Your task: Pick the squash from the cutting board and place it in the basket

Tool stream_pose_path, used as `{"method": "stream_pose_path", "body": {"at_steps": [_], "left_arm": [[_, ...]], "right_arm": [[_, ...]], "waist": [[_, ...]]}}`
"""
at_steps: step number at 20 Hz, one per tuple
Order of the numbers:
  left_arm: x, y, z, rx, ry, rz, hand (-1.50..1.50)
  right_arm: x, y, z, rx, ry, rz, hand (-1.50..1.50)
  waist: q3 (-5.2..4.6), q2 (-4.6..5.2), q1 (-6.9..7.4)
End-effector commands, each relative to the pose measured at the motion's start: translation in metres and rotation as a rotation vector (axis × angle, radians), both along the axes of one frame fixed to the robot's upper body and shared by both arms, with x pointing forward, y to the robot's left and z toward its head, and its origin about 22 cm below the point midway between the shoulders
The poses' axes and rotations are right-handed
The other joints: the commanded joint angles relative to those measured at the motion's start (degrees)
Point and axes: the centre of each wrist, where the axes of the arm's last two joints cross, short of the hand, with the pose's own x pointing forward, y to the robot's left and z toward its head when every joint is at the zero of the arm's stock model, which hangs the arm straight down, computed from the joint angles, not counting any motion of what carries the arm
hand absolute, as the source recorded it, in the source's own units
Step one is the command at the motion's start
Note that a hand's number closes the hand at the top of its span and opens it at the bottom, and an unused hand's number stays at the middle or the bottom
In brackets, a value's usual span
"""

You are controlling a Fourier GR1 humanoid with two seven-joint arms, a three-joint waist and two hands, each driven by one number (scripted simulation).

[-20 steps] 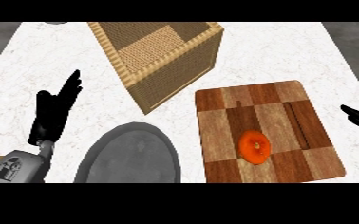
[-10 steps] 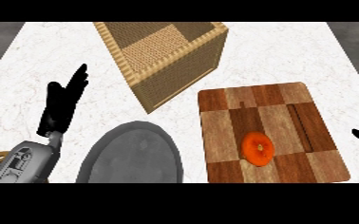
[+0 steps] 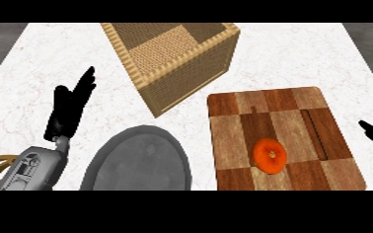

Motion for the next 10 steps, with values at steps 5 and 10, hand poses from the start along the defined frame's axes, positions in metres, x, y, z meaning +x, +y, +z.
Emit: {"method": "stream_pose_path", "body": {"at_steps": [5,10], "left_arm": [[0.009,0.006,0.002,0.012,-0.007,-0.014,0.00],[-0.001,0.012,0.013,0.025,-0.018,-0.011,0.00]], "right_arm": [[0.018,0.012,-0.028,0.011,0.001,-0.009,-1.50],[0.013,0.027,-0.057,0.018,0.040,0.013,-1.50]], "waist": [[0.00,0.04,0.07],[0.01,-0.01,0.12]]}}
